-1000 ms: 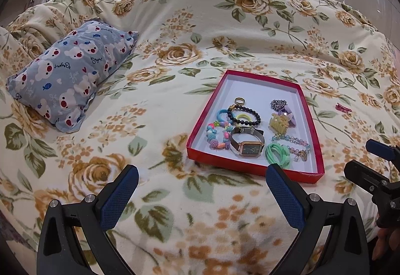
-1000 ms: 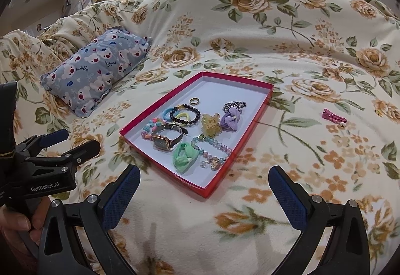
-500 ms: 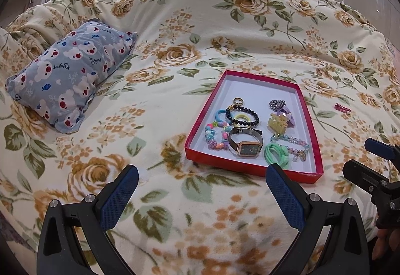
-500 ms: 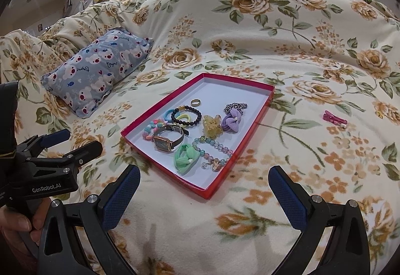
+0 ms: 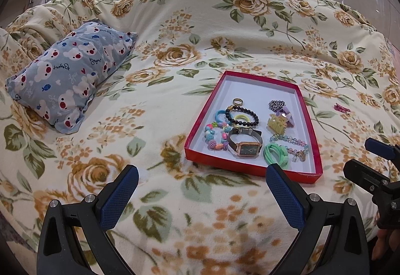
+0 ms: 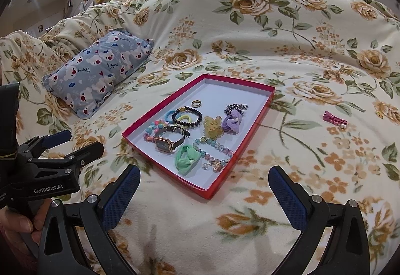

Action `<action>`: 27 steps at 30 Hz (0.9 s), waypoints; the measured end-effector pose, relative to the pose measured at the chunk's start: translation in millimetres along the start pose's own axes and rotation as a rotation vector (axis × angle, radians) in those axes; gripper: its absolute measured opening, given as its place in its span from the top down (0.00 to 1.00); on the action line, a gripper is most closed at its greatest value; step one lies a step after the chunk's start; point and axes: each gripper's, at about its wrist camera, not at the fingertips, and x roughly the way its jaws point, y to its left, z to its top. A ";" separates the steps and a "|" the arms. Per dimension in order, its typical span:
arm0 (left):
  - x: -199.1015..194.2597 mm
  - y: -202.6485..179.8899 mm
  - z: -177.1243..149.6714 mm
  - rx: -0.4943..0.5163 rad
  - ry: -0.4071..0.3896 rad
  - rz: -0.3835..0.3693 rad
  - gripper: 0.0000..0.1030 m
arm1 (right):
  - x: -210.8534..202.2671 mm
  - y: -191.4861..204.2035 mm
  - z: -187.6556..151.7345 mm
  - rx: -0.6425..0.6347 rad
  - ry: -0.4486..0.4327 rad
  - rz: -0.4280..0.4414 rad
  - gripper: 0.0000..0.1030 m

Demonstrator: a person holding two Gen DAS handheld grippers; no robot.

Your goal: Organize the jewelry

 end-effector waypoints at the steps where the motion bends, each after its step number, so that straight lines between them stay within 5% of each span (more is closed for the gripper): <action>1: 0.1 0.0 -0.1 0.000 -0.001 0.000 0.01 | -0.2 0.7 0.2 0.000 -0.001 0.001 0.00; 27: 4.1 -0.7 -0.8 0.001 0.015 -0.001 0.01 | -1.8 2.0 0.0 0.001 -0.003 0.002 0.00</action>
